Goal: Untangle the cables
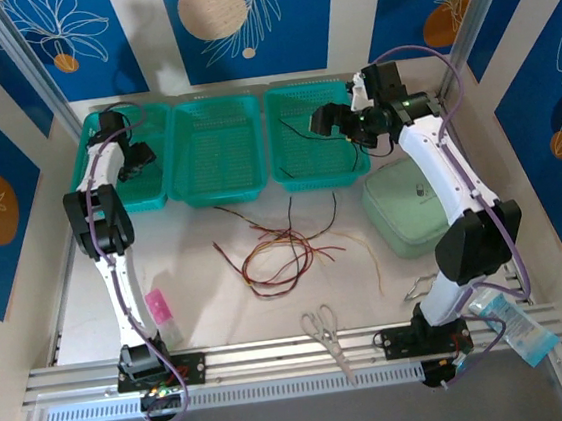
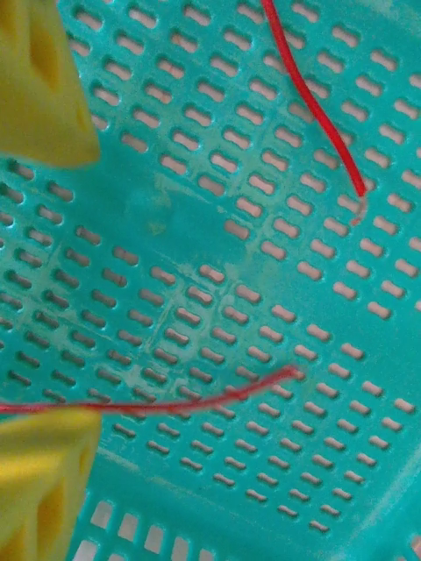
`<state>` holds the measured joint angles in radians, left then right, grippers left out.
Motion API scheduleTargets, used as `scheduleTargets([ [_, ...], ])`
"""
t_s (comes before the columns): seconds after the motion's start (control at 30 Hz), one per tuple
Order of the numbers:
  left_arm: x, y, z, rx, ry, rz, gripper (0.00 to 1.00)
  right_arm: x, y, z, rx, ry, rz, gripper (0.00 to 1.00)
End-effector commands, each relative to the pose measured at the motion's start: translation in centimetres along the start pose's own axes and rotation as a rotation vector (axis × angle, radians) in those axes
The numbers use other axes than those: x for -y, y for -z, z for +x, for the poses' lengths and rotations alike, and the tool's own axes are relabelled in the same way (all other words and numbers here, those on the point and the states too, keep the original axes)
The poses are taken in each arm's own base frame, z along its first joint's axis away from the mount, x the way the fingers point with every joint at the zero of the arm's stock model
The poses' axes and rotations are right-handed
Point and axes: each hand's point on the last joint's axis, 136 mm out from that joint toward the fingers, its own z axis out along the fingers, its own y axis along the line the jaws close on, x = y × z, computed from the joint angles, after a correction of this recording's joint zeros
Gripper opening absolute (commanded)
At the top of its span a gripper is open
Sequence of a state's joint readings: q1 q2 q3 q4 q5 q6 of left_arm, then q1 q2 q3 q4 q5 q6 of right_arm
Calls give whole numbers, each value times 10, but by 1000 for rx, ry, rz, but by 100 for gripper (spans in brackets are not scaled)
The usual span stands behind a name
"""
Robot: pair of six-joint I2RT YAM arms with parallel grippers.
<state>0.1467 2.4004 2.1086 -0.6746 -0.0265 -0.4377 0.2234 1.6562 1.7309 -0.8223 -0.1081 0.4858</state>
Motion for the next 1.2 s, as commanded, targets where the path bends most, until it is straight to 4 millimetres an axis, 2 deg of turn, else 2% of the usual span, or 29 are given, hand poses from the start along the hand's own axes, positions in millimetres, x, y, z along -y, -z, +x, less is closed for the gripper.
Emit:
scheduleTargets([
  [0.0, 7, 40, -26, 73, -20, 17, 82, -7, 19, 1, 42, 2, -2, 99],
  [0.13, 17, 88, -40, 150, -88, 8, 88, -3, 29, 11, 55, -29, 23, 99],
  [0.27, 27, 147, -41, 241, -147, 14, 91, 4, 39, 36, 50, -67, 52, 99],
  [0.37, 34, 190, -30, 296, -167, 61, 91, 7, 43, 61, 30, -77, 68, 99],
  [0.43, 39, 212, -16, 310, -181, 96, 91, 17, 41, 81, 13, -92, 131, 99],
  [0.53, 50, 236, 20, 303, -221, 156, 90, 31, 31, 114, -54, -131, 213, 99],
  [0.67, 74, 259, 80, 263, -324, 247, 89, 32, 13, 161, -151, -101, 249, 100],
  [0.8, 82, 276, 134, 214, -340, 323, 88, 49, 0, 199, -212, -97, 302, 93],
  [1.0, 93, 286, 202, 183, -388, 392, 86, 82, -12, 232, -293, -110, 370, 74],
  [1.17, 94, 285, 252, 129, -425, 455, 84, 69, -32, 247, -345, -134, 228, 66],
])
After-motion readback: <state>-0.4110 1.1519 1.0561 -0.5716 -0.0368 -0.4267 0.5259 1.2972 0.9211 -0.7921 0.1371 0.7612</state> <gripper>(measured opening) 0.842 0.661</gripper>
